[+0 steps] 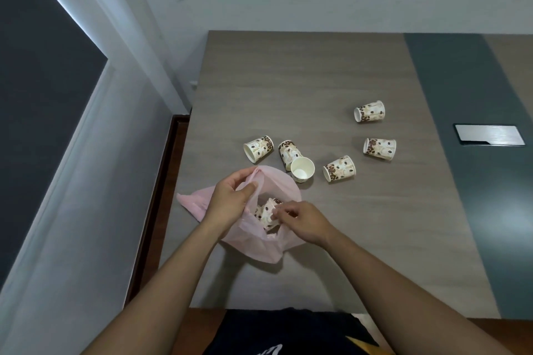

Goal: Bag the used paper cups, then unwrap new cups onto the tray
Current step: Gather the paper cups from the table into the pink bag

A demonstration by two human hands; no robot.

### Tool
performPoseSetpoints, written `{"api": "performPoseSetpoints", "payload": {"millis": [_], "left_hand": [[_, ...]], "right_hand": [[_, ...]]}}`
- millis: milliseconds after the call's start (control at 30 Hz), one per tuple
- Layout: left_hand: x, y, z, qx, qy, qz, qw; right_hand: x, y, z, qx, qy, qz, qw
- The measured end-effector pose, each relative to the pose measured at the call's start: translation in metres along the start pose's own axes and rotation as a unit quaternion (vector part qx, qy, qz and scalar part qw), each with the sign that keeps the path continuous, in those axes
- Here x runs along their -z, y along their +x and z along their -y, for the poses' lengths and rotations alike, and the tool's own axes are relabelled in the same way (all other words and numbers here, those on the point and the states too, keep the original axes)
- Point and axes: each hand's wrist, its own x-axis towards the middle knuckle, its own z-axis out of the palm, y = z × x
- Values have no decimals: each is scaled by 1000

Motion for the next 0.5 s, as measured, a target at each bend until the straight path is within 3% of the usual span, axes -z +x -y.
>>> {"api": "performPoseSetpoints", "payload": {"millis": [133,200,300,400,500], "left_hand": [[22,-21,-16,-4,-21,40,999],[36,-32,-31,2,-52,92,994],[67,-48,-56,-18,-135,134,982],[93,-53,-69,-57,-190,82,977],[110,-52,-64,-80,-131,-4,988]], "right_hand": [[-2,5,25,-10,-22,-228,973],[4,8,38,-44,-14,-290,956],[6,16,44,-89,-72,-256,960],[4,24,40,-139,-239,-110,955],[6,20,72,-80,-170,-77,979]]}}
